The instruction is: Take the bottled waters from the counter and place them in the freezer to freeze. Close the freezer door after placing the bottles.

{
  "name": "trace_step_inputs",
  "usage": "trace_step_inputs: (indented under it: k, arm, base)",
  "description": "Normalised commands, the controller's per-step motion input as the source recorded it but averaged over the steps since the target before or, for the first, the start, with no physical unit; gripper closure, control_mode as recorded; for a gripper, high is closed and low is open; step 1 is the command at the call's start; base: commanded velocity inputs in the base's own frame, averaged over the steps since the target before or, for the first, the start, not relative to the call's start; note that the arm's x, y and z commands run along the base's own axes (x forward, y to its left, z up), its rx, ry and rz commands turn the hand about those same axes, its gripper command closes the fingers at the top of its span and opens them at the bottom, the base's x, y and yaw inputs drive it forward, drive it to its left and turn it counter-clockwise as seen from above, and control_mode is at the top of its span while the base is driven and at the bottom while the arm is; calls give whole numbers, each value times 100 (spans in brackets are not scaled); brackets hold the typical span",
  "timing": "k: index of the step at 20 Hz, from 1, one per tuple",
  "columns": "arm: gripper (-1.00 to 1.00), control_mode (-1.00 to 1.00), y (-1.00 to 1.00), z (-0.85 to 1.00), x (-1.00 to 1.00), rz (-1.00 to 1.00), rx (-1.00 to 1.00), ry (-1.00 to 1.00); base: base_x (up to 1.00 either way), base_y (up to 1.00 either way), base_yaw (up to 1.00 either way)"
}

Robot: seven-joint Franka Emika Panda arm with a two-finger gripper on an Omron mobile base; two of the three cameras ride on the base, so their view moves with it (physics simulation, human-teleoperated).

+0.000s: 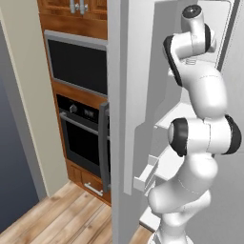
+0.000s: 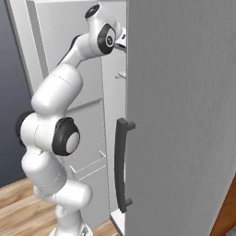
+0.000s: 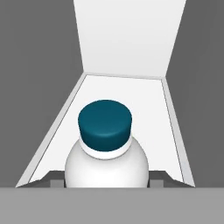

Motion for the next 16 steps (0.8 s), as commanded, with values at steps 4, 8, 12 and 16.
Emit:
trace_step_inputs:
  k: [4, 8, 12, 16]
  arm:
    - [100, -100, -26, -37, 14, 0, 0, 6]
    - [100, -100, -26, -41, 5, 0, 0, 6]
    - [100, -100, -10, -42, 6, 0, -1, 0]
    - [100, -100, -16, -49, 6, 0, 0, 0]
  base:
    - [0, 0, 0]
    - [0, 0, 0]
    - [0, 0, 0]
    - [0, 0, 0]
